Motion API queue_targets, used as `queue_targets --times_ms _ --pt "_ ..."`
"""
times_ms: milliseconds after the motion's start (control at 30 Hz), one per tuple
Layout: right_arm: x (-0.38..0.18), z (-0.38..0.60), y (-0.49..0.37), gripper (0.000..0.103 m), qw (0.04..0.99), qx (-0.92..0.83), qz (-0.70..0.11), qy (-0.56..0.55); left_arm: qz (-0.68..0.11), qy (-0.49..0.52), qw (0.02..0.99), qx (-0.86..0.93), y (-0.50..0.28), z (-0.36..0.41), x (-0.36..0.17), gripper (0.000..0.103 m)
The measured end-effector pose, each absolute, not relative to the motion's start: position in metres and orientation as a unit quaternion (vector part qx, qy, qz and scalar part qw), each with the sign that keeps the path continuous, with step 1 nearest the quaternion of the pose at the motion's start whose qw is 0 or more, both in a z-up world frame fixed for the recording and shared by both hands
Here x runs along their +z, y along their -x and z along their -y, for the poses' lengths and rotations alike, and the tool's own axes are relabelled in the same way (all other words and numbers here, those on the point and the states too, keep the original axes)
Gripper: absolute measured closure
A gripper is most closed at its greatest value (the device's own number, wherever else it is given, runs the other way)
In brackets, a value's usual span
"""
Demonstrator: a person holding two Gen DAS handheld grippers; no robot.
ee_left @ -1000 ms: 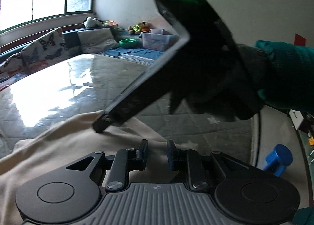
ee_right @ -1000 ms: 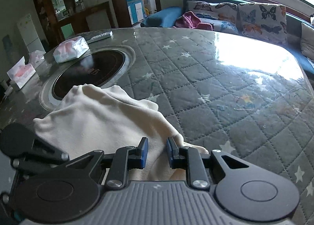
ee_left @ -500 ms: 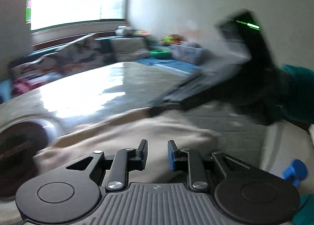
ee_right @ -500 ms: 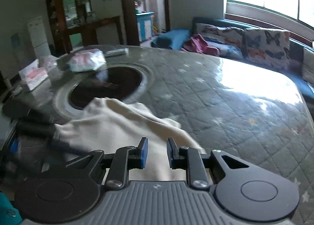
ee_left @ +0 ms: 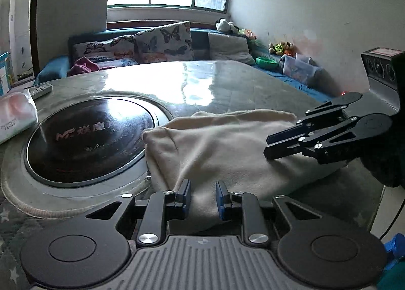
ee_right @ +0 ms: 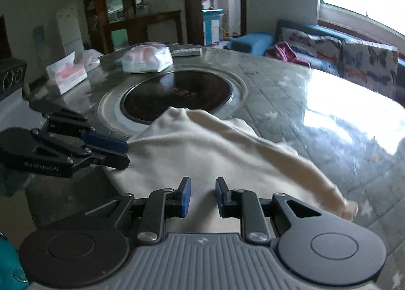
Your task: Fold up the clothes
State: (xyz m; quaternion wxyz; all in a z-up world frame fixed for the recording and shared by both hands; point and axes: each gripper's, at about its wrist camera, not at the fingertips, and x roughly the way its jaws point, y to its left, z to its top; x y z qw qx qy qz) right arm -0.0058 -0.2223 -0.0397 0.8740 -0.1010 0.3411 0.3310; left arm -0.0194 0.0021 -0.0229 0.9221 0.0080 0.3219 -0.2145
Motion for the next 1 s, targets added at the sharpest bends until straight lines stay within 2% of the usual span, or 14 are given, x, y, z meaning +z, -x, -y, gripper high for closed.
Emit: queue_targets --times_ms 367,767,867,1000 --pt "-0.045 0.17 -0.017 0.083 0.87 0.359 -0.319 0.113 -0.326 0.018 0.928 -0.181 0.026 -0.035 -0.017 0.078" --pt "-0.05 0.128 0.028 0.082 0.831 0.442 -0.306 0.144 -0.315 0.01 0.937 -0.151 -0.007 -0.038 -0.007 0.078" --pt "-0.054 0.12 0.036 0.076 0.824 0.452 -0.301 0.159 -0.318 0.006 0.936 -0.152 -0.015 -0.034 -0.011 0.078" --pt "-0.049 0.127 0.034 0.076 0.831 0.446 -0.298 0.147 -0.322 0.002 0.934 -0.155 -0.026 -0.027 -0.017 0.079"
